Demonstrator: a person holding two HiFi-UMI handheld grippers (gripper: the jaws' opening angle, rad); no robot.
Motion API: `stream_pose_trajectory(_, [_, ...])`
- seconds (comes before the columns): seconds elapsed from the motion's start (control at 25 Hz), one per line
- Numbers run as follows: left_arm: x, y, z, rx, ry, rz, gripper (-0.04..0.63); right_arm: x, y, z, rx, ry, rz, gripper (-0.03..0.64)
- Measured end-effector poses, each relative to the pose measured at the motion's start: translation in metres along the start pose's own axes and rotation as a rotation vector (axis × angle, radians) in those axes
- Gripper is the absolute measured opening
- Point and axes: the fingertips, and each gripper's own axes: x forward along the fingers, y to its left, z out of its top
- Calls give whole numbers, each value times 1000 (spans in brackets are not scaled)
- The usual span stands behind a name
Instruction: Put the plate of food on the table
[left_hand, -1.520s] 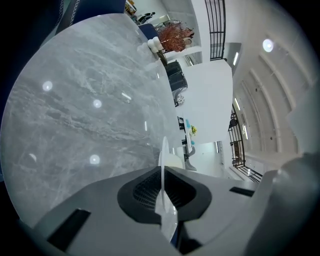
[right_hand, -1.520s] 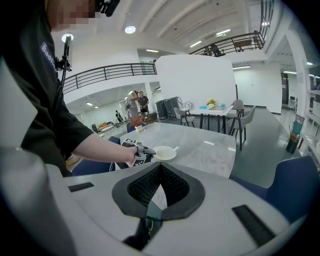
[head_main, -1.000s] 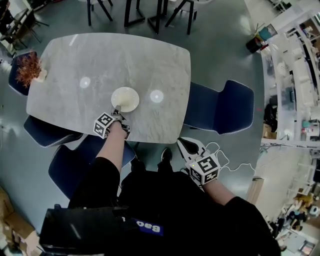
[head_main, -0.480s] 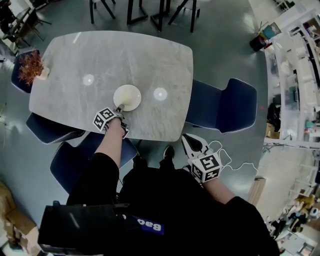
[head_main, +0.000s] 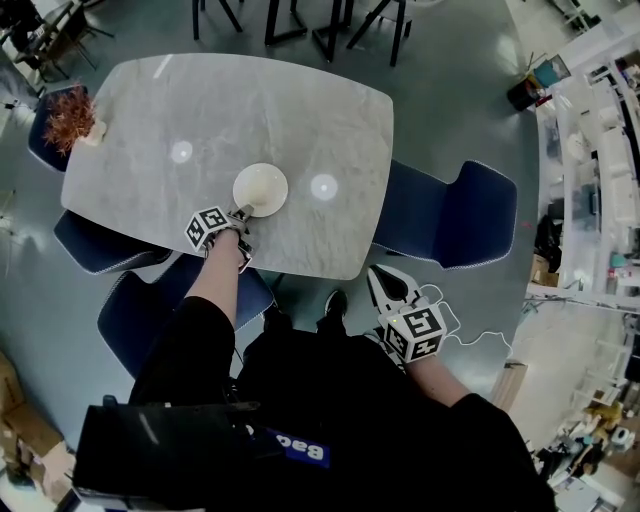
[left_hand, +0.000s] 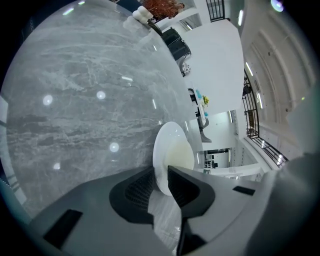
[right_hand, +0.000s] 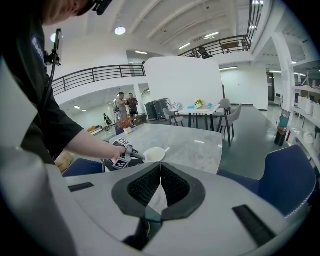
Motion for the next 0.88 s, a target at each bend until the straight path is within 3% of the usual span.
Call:
stream_pose_trajectory(0.28, [-16,-8,-4,-11,-10,-79,72,2,6,4,-6,-16,38,11])
stream_pose_trajectory(0.52, [-54,-55,-31,50,-74,-278,72,3,17,11,-27,-54,99,11])
stream_pose_trajectory(0.76, [-96,-87,-80,94,-22,-384,71,5,33,16,-35,-78,154,11])
stream_pose_trajectory(0.88, [-117,-104,-102,160,4,-424,71,9,41,20,-38,-92,179,11])
